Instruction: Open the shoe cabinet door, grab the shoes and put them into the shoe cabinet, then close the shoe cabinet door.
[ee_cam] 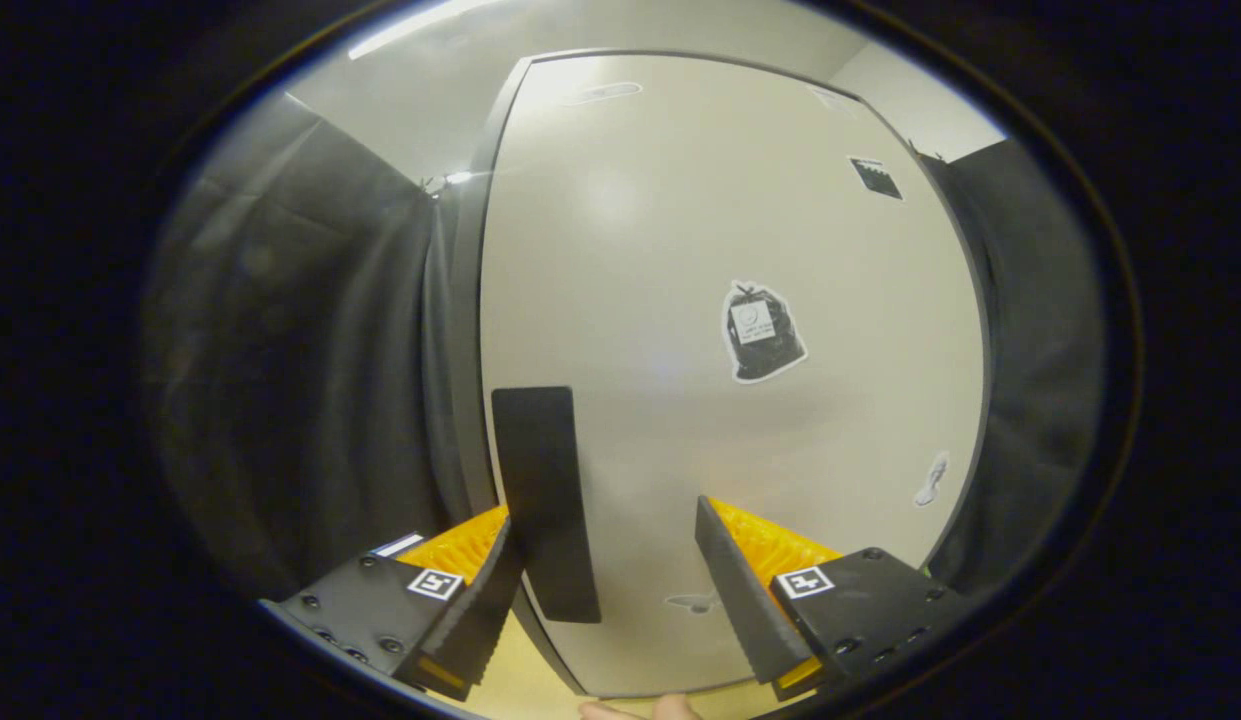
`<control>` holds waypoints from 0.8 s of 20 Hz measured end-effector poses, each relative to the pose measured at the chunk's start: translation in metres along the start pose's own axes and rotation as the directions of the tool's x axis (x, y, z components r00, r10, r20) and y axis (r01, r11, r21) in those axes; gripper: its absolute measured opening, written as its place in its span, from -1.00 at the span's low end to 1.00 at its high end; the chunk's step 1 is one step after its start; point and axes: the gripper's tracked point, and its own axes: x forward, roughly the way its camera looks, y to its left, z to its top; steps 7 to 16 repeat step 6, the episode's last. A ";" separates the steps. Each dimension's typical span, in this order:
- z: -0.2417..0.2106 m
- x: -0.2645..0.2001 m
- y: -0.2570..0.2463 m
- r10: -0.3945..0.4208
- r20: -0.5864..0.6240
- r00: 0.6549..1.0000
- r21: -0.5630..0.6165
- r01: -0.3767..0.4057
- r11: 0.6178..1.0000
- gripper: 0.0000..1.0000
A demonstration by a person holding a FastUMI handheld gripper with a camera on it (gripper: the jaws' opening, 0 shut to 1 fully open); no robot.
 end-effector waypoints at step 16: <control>0.016 -0.030 0.003 0.039 0.058 0.998 0.018 -0.040 0.999 0.95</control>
